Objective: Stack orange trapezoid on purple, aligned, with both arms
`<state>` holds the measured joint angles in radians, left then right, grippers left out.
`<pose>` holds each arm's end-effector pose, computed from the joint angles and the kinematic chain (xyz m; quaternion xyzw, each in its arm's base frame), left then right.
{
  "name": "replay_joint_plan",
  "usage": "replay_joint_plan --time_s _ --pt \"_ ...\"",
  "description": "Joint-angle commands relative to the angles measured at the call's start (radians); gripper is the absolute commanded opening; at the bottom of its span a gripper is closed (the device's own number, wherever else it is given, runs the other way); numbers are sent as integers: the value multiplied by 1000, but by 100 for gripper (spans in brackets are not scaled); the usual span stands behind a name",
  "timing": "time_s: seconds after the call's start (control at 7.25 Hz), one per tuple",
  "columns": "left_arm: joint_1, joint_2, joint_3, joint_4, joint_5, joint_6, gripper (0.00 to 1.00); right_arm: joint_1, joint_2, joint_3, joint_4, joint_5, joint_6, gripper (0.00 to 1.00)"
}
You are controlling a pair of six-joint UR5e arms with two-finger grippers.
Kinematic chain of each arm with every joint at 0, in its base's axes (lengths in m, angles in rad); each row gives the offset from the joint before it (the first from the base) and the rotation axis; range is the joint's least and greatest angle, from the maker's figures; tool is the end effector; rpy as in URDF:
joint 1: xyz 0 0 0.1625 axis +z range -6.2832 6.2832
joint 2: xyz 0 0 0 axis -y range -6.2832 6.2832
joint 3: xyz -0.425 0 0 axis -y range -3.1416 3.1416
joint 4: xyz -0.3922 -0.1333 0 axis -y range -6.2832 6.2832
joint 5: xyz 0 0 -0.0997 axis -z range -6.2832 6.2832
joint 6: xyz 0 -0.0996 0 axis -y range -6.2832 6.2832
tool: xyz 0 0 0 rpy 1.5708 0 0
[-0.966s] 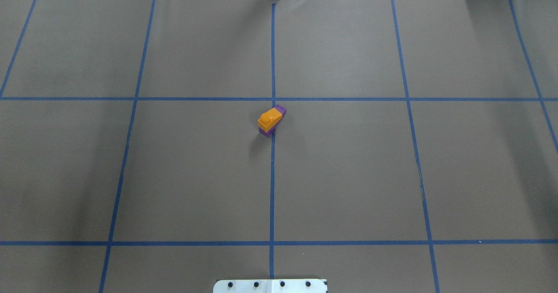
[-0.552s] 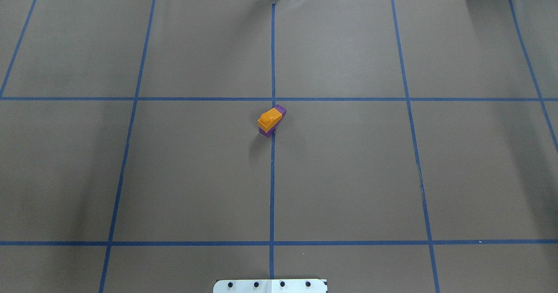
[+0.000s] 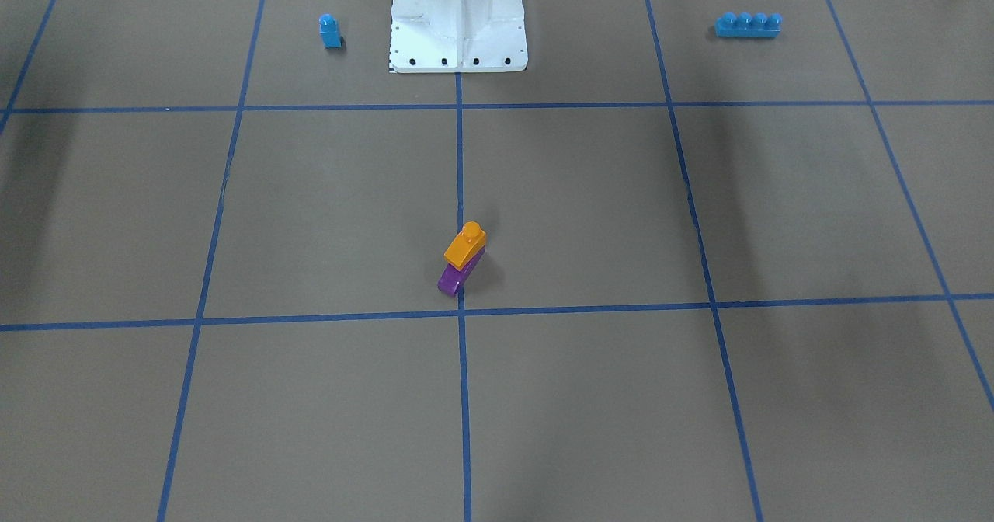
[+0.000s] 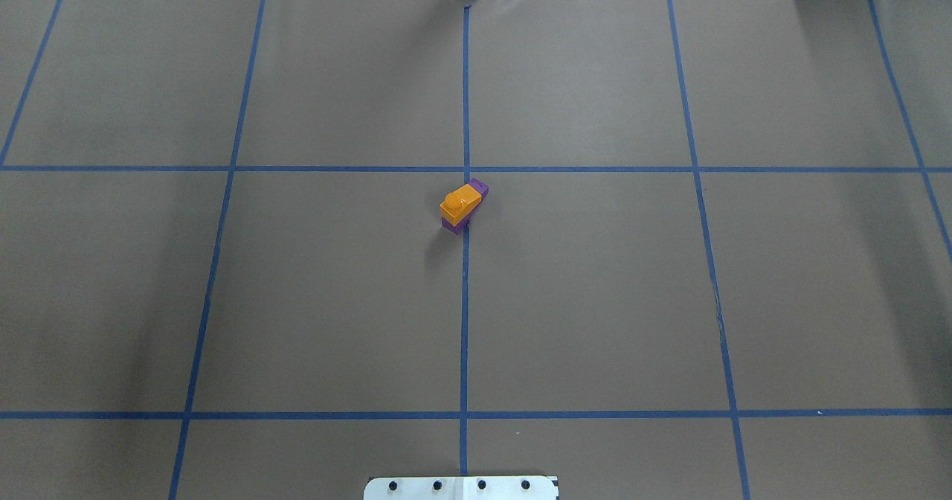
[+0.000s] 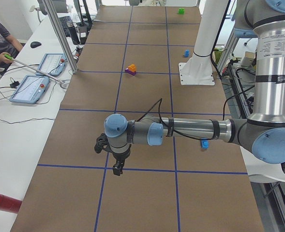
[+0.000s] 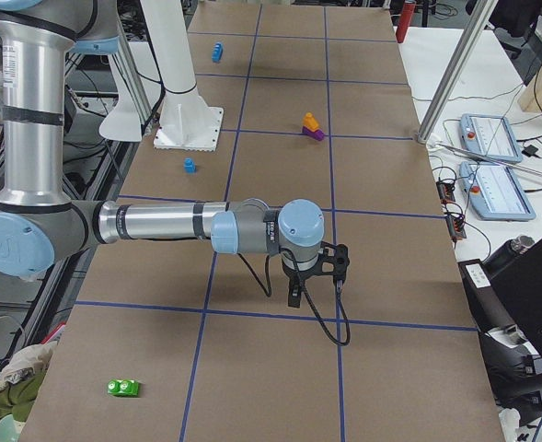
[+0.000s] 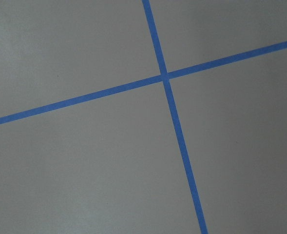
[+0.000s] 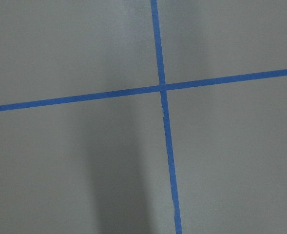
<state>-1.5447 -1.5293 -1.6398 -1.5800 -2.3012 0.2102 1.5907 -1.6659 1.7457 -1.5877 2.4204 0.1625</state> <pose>-0.0544 -0.4784 0.6468 0.0499 0.3540 0.1166 0.9266 0.0675 -0.4530 0.6137 -0.0008 -0.4129 0.0700 0.9081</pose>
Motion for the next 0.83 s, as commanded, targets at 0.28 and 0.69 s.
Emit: replay_joint_plan --time_s 0.28,0.69 --pt "0 -2 2 0 0 -2 100 3 -3 0 3 0 0 100" --pt "0 -2 2 0 -1 -11 100 3 -5 1 3 0 0 100"
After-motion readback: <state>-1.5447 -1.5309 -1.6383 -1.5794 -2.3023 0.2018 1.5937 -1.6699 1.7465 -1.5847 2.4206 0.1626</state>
